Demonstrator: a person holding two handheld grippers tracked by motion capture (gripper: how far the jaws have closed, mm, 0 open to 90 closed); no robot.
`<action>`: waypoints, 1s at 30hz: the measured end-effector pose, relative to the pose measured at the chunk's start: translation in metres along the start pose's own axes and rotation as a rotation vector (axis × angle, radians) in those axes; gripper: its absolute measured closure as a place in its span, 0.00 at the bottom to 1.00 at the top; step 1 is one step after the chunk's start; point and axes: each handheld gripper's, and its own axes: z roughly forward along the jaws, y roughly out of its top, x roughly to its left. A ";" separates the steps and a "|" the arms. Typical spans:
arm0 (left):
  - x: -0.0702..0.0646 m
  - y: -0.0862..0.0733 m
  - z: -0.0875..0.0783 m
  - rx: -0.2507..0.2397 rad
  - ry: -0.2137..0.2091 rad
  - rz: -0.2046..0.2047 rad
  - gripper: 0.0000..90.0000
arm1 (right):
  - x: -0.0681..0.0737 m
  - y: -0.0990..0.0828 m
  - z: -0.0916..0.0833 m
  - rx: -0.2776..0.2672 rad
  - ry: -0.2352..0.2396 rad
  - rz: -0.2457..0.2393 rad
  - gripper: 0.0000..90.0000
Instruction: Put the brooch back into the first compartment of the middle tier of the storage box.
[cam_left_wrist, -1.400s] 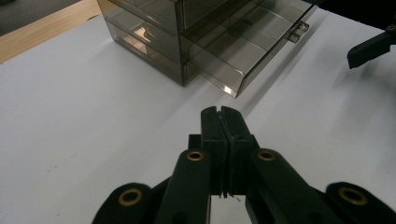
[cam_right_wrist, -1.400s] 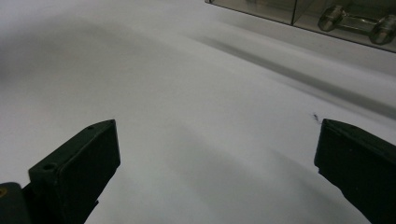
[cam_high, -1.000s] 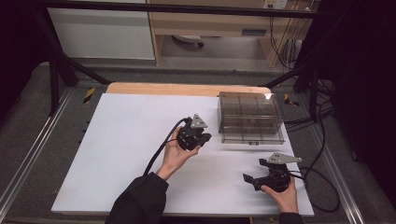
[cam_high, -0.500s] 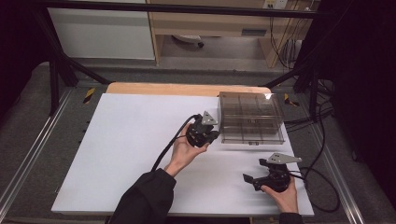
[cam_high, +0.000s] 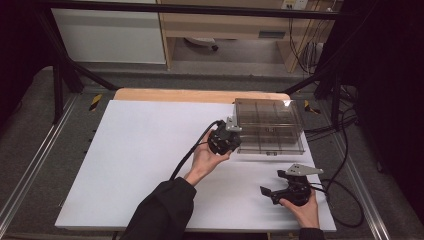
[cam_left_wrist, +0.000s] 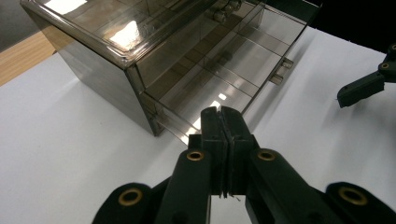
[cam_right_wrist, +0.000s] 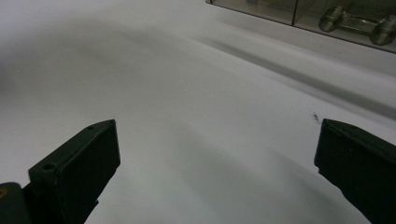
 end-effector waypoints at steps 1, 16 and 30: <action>0.000 0.001 0.002 -0.001 -0.001 -0.001 0.98 | 0.000 0.000 0.000 0.000 0.000 0.000 0.01; -0.001 0.012 0.021 0.020 0.008 0.003 0.98 | 0.000 0.000 0.000 -0.003 0.002 0.003 0.01; 0.000 0.012 0.040 0.031 0.018 -0.009 0.98 | 0.000 0.000 0.000 -0.006 0.002 0.000 0.01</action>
